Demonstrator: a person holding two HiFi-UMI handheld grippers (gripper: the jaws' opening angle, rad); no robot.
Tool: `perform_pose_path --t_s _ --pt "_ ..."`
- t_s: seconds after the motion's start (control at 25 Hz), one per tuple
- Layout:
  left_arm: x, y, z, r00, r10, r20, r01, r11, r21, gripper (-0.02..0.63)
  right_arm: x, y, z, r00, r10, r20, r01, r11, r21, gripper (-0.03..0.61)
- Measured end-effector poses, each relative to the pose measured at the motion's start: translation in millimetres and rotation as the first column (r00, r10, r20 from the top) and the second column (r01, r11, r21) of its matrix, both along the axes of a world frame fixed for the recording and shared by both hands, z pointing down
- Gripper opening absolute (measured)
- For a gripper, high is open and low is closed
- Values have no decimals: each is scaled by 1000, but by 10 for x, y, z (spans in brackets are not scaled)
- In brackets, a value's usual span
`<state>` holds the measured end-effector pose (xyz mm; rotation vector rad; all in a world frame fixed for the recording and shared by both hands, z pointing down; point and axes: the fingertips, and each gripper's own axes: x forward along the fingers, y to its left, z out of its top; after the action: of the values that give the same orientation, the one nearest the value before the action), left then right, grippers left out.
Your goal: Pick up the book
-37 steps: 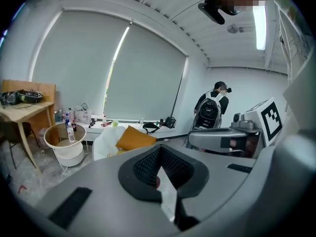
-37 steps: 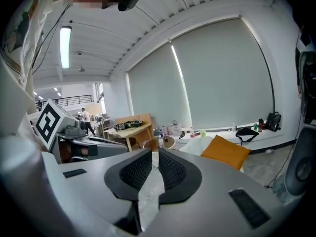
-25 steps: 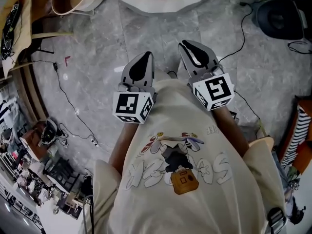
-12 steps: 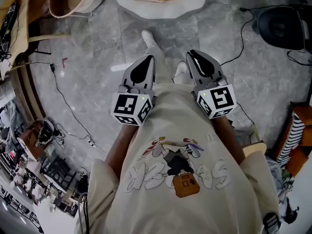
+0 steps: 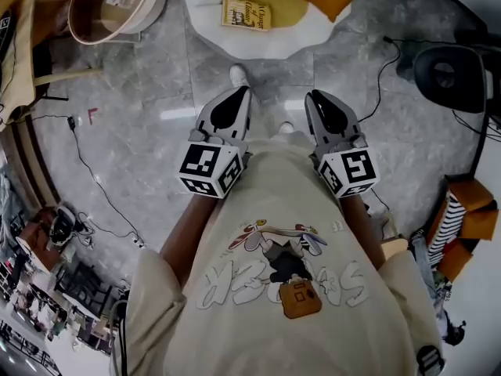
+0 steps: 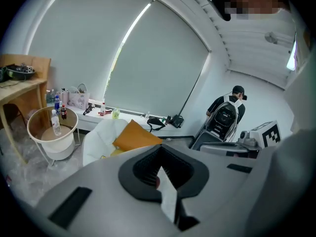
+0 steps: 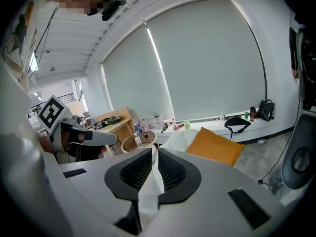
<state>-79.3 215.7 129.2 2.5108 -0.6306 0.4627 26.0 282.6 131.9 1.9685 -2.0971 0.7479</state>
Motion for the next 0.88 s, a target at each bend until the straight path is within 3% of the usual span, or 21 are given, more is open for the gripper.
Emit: perform_pose_path --t_s 0.44,0.68,0.88 --pt "35 -1388 275 997 -38 -60 29 990 -139 6 127 -1459 57 997 -13 -79 9 999 -48 54" --pt "213 -1653 570 996 -82 -32 73 975 -208 6 383 -1866 208 995 -52 -80 46 996 -77 55" --pt "367 -1765 925 986 -169 14 167 951 -259 6 651 -2056 506 989 -123 -77 115 988 -104 55"
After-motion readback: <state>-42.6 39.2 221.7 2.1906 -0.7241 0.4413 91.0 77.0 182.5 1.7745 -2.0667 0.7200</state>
